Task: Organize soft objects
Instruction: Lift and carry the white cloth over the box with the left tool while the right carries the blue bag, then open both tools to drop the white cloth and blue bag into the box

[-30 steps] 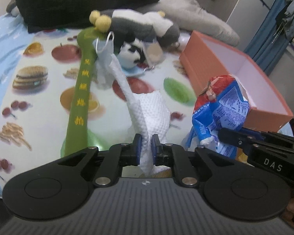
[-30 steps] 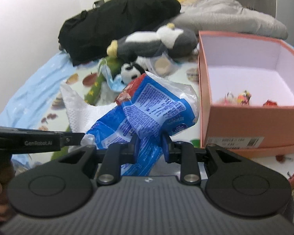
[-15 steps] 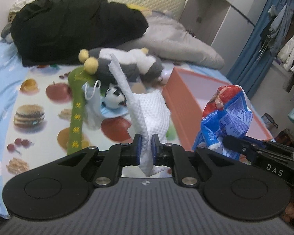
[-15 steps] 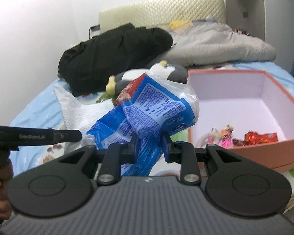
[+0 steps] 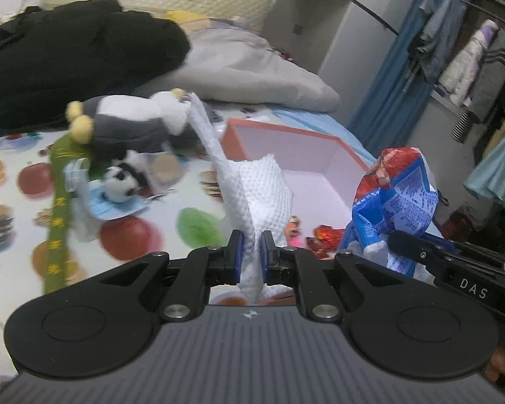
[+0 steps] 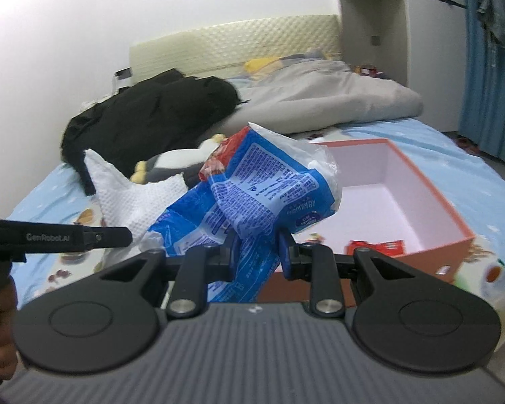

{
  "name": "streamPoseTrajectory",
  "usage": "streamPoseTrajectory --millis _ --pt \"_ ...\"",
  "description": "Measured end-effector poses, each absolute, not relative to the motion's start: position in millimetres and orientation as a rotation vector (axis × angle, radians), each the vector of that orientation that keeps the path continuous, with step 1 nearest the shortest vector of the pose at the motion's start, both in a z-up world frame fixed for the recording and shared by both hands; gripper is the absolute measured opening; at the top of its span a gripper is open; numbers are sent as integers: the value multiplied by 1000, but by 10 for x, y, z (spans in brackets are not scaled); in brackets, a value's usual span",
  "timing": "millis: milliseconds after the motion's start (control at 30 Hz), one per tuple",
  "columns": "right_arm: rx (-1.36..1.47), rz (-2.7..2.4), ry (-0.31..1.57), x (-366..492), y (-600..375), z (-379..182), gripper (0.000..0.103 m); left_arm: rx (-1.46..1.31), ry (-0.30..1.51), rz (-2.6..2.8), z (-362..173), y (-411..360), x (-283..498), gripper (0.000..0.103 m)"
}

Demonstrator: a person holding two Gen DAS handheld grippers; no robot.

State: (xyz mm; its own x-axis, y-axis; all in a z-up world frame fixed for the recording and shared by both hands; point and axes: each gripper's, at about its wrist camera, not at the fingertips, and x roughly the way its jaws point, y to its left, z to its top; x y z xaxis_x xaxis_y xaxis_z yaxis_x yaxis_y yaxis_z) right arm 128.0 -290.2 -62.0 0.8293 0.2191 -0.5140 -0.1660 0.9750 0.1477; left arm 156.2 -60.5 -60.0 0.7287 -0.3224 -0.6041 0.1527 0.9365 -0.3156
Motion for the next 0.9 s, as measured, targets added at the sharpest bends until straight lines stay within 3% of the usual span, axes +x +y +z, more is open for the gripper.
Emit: streamPoseTrajectory --millis 467,900 --pt "160 128 596 1980 -3398 -755 28 -200 707 -382 -430 -1269 2493 14" --pt "182 150 760 2676 -3672 -967 29 -90 871 -415 -769 -1673 3403 14"
